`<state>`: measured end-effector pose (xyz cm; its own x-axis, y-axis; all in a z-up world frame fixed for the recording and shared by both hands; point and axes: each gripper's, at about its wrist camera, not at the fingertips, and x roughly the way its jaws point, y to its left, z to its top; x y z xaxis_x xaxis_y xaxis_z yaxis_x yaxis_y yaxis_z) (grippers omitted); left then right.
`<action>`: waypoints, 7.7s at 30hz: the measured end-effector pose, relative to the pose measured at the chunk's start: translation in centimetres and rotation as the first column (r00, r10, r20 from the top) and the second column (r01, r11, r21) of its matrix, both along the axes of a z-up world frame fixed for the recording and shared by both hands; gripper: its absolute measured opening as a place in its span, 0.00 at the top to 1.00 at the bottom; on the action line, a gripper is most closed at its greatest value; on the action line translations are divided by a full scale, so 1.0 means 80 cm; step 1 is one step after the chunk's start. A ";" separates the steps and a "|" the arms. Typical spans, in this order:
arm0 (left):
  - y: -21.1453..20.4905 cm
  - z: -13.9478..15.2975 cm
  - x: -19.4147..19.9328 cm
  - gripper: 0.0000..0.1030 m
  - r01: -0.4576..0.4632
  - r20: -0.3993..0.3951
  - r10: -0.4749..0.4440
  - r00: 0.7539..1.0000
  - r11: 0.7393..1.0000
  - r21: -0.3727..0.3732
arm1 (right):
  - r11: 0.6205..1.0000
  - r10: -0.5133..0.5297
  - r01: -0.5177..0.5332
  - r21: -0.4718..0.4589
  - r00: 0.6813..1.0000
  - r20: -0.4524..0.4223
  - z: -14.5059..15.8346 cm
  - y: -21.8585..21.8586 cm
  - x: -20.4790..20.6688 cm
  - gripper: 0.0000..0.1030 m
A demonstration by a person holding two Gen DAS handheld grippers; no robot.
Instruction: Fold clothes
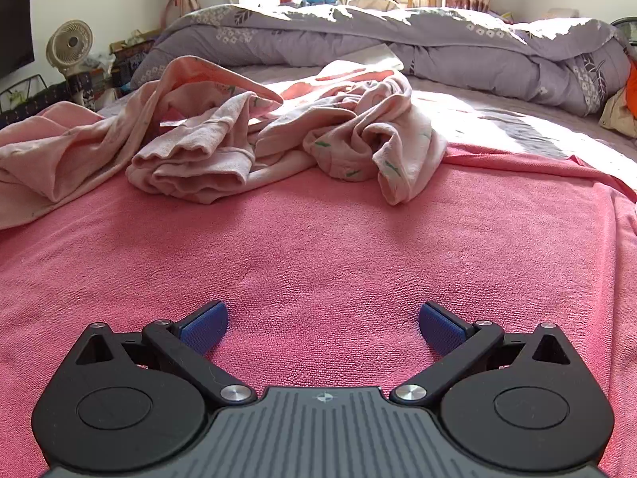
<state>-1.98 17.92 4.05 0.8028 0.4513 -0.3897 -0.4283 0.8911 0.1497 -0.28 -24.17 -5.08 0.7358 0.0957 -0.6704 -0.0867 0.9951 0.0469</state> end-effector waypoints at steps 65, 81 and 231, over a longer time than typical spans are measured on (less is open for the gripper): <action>0.156 0.023 -0.253 0.71 -0.009 0.153 0.007 0.988 1.000 0.015 | 0.943 -0.005 -0.001 0.332 1.000 0.017 0.054 0.230 0.159 0.95; 0.117 0.020 -0.253 0.72 0.070 0.144 -0.070 0.987 0.998 0.011 | 0.997 0.074 -0.059 -0.058 0.951 0.300 0.155 0.019 -0.186 0.93; -0.004 -0.087 -0.242 0.12 0.266 -0.066 -0.267 0.961 0.964 -0.029 | 0.950 0.108 0.022 -0.313 0.914 0.392 0.086 0.027 -0.190 0.74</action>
<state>-21.35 17.57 -2.95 0.8639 0.2159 -0.4550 -0.1639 0.9748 0.1513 -15.46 -21.97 1.80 0.9465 -0.0272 -0.3216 -0.0764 0.9493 -0.3049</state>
